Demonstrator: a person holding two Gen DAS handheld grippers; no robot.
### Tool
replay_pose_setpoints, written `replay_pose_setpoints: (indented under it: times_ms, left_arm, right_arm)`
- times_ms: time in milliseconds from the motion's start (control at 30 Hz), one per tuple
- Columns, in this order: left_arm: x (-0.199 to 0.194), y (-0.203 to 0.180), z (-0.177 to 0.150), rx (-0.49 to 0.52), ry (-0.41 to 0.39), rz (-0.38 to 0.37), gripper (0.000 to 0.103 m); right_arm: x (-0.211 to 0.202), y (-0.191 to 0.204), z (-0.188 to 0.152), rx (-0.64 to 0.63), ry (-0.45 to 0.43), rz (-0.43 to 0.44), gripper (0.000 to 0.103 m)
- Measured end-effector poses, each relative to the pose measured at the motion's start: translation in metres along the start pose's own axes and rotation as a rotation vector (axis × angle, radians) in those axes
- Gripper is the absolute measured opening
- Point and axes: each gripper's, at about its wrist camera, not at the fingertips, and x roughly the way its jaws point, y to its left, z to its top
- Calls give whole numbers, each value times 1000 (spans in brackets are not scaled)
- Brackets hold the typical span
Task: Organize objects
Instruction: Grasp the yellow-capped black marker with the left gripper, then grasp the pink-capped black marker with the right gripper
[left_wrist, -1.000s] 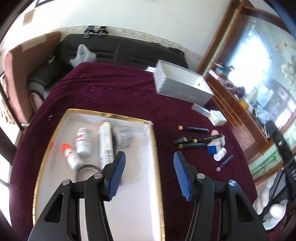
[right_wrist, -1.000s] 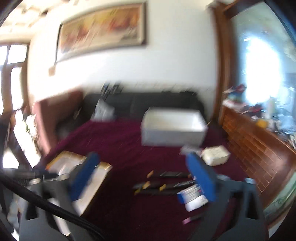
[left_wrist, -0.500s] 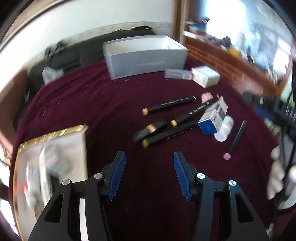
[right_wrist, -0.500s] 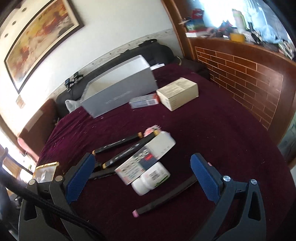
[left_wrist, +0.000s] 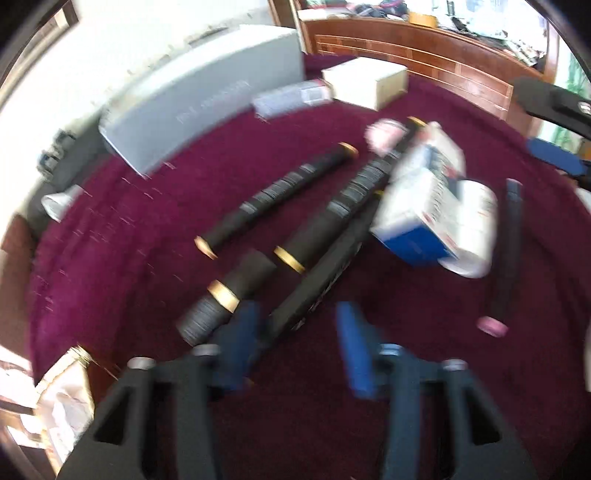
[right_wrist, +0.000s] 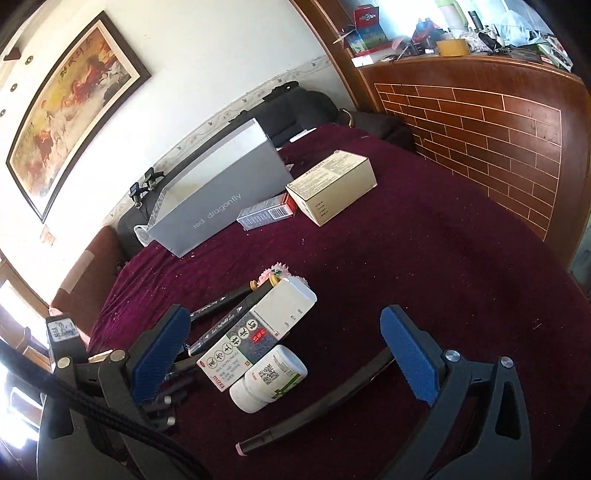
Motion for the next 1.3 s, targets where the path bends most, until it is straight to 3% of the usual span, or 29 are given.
replay_pose_setpoints:
  times_ms: [133,367,633,700,1067,1300]
  left_arm:
    - [-13,-13,-14,20,44,-86,15]
    - [-4,-16,1,-48,6,-65,17]
    - [-5,-29,7,-36,-54,18,17]
    - [-8,-26,1,-63,-37,4,11]
    - [-77,-4,-73,-292,-132,-103,11]
    - [-71,-19,-109,-324,-59,-137,11]
  right_arm:
    - [0,-1,-2,9,12,9,103]
    - [-2,-6,-2,27,0,0,103]
    - [-1,-5,-3,4,-5,-27,103]
    - [1,-6,-3,1,-2,-38,103]
    - [8,-13,-4,-3,12,-104,103]
    - [4,-26,-5,52,8,-146,103]
